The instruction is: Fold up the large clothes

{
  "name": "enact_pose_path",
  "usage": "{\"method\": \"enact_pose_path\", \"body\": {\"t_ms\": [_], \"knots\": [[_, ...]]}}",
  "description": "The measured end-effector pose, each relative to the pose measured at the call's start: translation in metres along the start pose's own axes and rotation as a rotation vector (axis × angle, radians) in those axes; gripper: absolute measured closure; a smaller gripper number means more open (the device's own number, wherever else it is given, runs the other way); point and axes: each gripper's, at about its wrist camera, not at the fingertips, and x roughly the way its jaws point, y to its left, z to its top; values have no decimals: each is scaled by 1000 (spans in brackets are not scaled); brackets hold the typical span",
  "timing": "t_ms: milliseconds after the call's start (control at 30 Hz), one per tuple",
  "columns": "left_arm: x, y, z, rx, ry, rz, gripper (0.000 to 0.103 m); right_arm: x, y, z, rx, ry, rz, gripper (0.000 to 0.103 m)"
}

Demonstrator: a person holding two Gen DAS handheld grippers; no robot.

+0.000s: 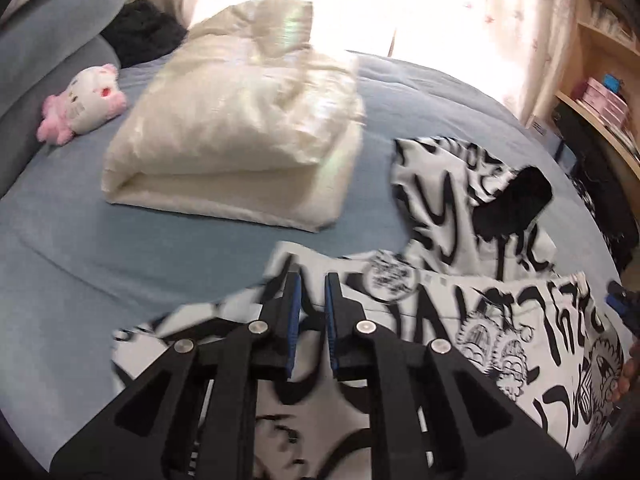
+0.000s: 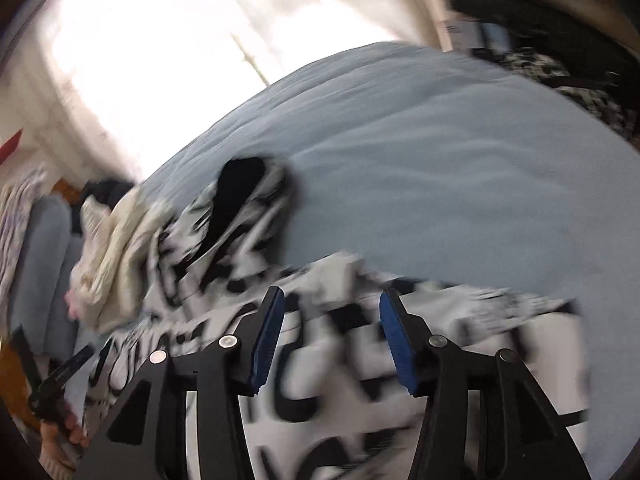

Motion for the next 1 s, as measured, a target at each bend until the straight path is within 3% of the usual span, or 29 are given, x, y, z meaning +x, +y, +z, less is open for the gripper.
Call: {"method": "enact_pose_path", "body": {"t_ms": [133, 233, 300, 367, 433, 467, 600, 733, 800, 833, 1000], "knots": [[37, -29, -14, 69, 37, 85, 94, 27, 27, -16, -110, 57, -57, 52], [61, -19, -23, 64, 70, 129, 94, 31, 0, -20, -127, 55, -151, 54], [64, -1, -22, 33, 65, 84, 94, 26, -36, -20, -108, 61, -134, 86], [66, 11, -20, 28, 64, 102, 95, 17, -65, -16, -40, 69, -134, 94], [68, 22, -19, -6, 79, 57, 95, 4, -89, -12, 28, 56, -183, 91], [67, 23, -19, -14, 81, 53, 95, -1, -97, -11, 67, 54, -161, 91], [50, 16, -18, -2, 90, 75, 95, -34, -100, -15, 86, 38, -155, 91], [3, 3, -28, 15, 75, 20, 95, -71, -61, -39, 60, 56, -61, 84], [-24, -8, -43, 41, 66, 0, 95, -79, -31, -59, 59, 74, -12, 65], [-36, -13, -51, 46, 67, -10, 95, -84, -20, -69, 60, 80, 5, 62], [-79, -41, -104, -10, 109, -93, 95, -99, 54, -136, 29, 129, 126, 60]]}}
